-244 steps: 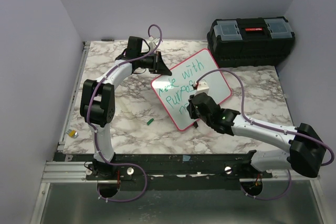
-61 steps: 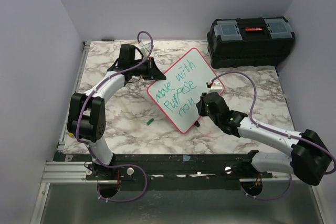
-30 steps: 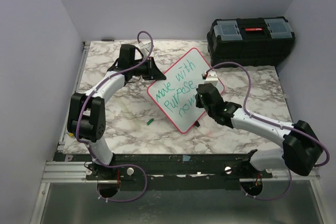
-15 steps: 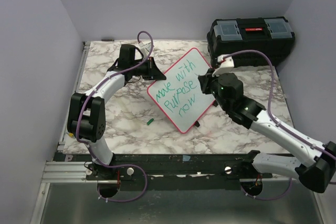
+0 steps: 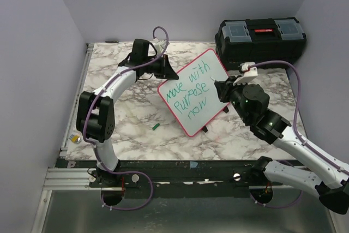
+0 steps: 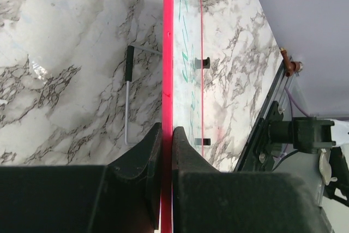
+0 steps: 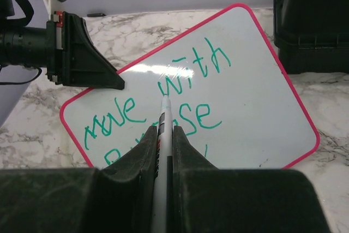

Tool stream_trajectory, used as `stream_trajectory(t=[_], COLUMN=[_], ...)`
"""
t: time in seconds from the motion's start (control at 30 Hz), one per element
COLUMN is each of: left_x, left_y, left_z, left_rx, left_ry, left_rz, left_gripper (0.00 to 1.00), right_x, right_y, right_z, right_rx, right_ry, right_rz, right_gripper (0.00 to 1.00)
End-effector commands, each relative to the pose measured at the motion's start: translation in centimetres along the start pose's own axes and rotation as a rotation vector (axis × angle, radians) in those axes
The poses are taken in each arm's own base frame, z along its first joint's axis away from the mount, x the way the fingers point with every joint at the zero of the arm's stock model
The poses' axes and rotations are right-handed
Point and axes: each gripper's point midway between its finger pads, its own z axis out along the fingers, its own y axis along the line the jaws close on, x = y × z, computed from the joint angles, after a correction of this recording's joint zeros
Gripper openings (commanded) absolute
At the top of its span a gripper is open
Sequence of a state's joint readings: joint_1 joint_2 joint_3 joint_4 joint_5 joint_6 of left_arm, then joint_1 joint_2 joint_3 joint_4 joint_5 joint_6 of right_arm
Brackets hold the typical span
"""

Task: Write a sentence on the whiteboard
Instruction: Put down the whiteboard on the whiteboard stand.

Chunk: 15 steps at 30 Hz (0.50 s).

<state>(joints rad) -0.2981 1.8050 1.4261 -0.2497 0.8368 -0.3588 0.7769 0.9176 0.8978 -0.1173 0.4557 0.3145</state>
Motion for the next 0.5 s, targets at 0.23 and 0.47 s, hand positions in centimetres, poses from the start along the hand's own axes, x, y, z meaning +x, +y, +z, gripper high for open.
stream_trajectory(t=[0.23,0.47], left_x=[3.3,4.1], left_y=[-0.1,1.3], left_z=[3.4,3.7], left_rx=[-0.013,-0.093], left_ry=[0.157,0.183], left_rz=[0.121,0.106], left_gripper=[0.00,0.00], right_x=[1.3,2.2], right_y=[-2.1,-2.4], right_z=[-1.5,-1.8], right_rx=[0.055,0.061], right_ry=[0.017,0.038], right_rz=[-0.002,-0.004], right_gripper=[0.01,0.01])
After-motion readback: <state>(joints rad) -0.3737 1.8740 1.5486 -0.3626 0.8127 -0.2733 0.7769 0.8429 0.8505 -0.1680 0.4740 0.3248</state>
